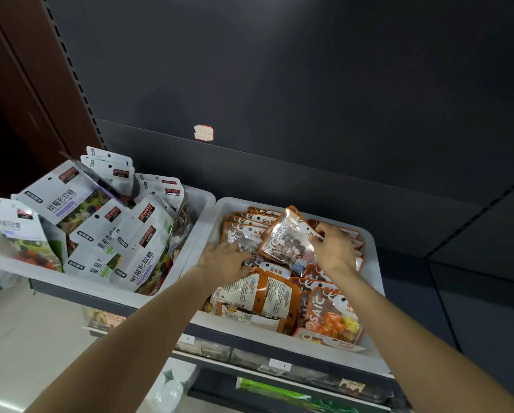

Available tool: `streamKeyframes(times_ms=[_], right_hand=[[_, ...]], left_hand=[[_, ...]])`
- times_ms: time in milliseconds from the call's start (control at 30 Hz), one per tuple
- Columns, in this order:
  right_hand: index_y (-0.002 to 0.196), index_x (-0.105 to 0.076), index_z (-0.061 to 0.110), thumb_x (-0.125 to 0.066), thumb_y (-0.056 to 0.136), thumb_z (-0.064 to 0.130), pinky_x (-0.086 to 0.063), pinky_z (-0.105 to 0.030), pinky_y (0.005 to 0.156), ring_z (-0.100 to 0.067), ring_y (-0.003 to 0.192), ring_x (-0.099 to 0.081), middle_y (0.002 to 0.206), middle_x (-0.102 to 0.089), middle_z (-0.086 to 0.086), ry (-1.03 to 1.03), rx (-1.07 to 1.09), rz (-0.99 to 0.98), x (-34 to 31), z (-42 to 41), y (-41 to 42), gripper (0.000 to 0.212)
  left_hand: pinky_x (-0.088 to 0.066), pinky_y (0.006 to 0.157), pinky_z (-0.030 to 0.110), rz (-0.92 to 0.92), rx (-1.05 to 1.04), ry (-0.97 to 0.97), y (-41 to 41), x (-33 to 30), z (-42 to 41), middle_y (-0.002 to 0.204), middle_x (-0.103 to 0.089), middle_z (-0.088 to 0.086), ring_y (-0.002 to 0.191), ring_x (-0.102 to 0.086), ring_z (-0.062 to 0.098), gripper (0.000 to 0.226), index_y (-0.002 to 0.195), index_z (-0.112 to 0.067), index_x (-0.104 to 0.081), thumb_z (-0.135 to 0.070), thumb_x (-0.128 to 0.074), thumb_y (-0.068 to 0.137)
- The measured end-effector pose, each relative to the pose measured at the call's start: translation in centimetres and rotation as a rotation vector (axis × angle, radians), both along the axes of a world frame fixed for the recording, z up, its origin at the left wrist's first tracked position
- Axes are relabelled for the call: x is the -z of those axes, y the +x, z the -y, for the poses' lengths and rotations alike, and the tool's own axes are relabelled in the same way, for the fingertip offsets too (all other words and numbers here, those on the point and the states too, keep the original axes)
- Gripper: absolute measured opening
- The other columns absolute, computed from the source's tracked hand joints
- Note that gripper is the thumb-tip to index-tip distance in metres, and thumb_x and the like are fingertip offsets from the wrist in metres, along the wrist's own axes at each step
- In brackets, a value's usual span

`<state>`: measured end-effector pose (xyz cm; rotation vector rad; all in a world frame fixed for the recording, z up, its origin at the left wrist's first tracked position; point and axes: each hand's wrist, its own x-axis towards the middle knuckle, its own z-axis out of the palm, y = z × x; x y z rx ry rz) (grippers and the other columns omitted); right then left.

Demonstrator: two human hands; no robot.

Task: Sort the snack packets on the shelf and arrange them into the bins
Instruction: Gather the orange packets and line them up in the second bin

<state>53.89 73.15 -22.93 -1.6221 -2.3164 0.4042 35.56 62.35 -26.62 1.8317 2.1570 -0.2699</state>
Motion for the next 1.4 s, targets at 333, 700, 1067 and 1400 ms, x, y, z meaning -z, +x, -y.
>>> streamKeyframes(times_ms=[333, 700, 1067, 1400], right_hand=[[0.111, -0.061, 0.013, -0.055, 0.094, 0.022, -0.051, -0.031, 0.077, -0.025, 0.097, -0.063, 0.109, -0.066, -0.008, -0.013, -0.004, -0.021, -0.2, -0.1, 0.3, 0.020], [0.113, -0.061, 0.010, -0.051, 0.096, 0.017, -0.037, -0.024, 0.069, -0.025, 0.097, -0.062, 0.106, -0.066, -0.010, 0.068, 0.043, -0.068, -1.9, 1.2, 0.7, 0.021], [0.111, -0.066, 0.016, -0.059, 0.091, 0.018, -0.050, -0.027, 0.084, -0.014, 0.097, -0.063, 0.112, -0.066, -0.004, -0.146, -0.365, -0.134, -1.6, 3.5, -1.8, 0.021], [0.105, -0.071, 0.018, -0.059, 0.091, 0.010, -0.046, -0.034, 0.101, -0.019, 0.120, -0.055, 0.124, -0.063, -0.003, -0.143, -0.261, -0.171, 0.2, 3.6, -2.5, 0.020]], left_hand=[[-0.022, 0.112, 0.043, 0.142, -0.092, 0.155, 0.2, -1.6, 0.4, 0.118, -0.059, 0.001, 0.121, -0.045, 0.021, 0.031, 0.116, -0.025, -0.056, -0.046, -0.047, 0.095], [-0.041, 0.100, 0.037, 0.400, -0.096, 0.279, 0.0, -2.5, 2.6, 0.102, -0.067, 0.001, 0.095, -0.060, 0.018, 0.022, 0.106, -0.021, -0.064, -0.013, -0.046, 0.097], [-0.045, 0.078, 0.026, 0.435, -0.050, 0.446, 0.3, -3.3, 6.2, 0.097, -0.066, 0.003, 0.085, -0.059, 0.015, 0.015, 0.103, -0.011, -0.066, -0.014, -0.055, 0.094], [-0.047, 0.084, 0.019, 0.530, -0.244, 0.422, 0.7, -4.0, 6.1, 0.105, -0.066, 0.003, 0.099, -0.062, 0.014, 0.026, 0.120, -0.016, -0.057, -0.009, -0.053, 0.094]])
